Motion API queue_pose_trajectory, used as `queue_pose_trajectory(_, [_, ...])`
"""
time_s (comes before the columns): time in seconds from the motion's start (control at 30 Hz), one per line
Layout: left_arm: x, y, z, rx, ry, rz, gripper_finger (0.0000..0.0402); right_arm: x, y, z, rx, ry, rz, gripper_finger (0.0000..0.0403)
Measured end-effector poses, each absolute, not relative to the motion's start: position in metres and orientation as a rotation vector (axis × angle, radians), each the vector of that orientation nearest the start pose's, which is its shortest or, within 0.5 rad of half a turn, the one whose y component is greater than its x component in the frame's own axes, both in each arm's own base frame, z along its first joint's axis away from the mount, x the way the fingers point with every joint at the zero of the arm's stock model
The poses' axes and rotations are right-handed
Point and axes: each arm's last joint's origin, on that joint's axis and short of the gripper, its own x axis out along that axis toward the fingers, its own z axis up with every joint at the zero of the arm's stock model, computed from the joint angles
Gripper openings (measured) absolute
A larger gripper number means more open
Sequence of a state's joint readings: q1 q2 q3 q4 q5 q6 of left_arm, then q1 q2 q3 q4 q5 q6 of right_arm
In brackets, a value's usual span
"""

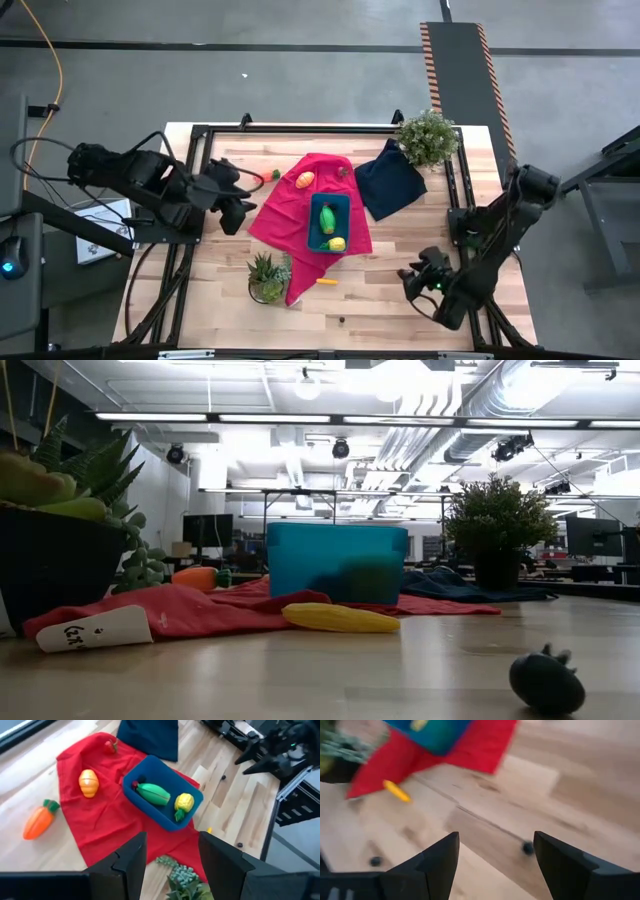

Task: Pick and placing Produce into tupperware
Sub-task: Put the right blueberry into the blue bin

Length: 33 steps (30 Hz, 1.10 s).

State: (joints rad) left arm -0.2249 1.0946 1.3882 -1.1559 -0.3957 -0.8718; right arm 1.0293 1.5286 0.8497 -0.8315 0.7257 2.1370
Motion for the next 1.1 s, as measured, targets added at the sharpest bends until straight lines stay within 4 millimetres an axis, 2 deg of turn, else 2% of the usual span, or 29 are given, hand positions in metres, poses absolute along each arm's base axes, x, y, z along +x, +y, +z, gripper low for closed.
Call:
queue_pose_trajectory(0.1, [0.175, -0.034, 0.394, -0.568, 0.672, 0.504, 0.0166, 0.134, 0.207, 0.160, 0.808, 0.701, -0.781, 0.0247])
queue_pose_trajectory(0.37, [0.174, -0.036, 0.394, -0.595, 0.654, 0.518, 0.0166, 0.132, 0.242, 0.173, 0.638, 0.743, -0.853, 0.0247])
queue_pose_trajectory(0.63, [0.174, -0.036, 0.394, -0.607, 0.637, 0.542, 0.0166, 0.142, 0.273, 0.148, 0.550, 0.706, -0.878, 0.0247])
queue_pose_trajectory(0.8, [0.174, -0.036, 0.394, -0.612, 0.635, 0.544, 0.0166, 0.153, 0.282, 0.134, 0.518, 0.698, -0.915, 0.0247])
queue_pose_trajectory(1.1, [0.174, -0.036, 0.394, -0.603, 0.644, 0.539, 0.0166, 0.175, 0.290, 0.124, 0.514, 0.710, -0.995, 0.0247])
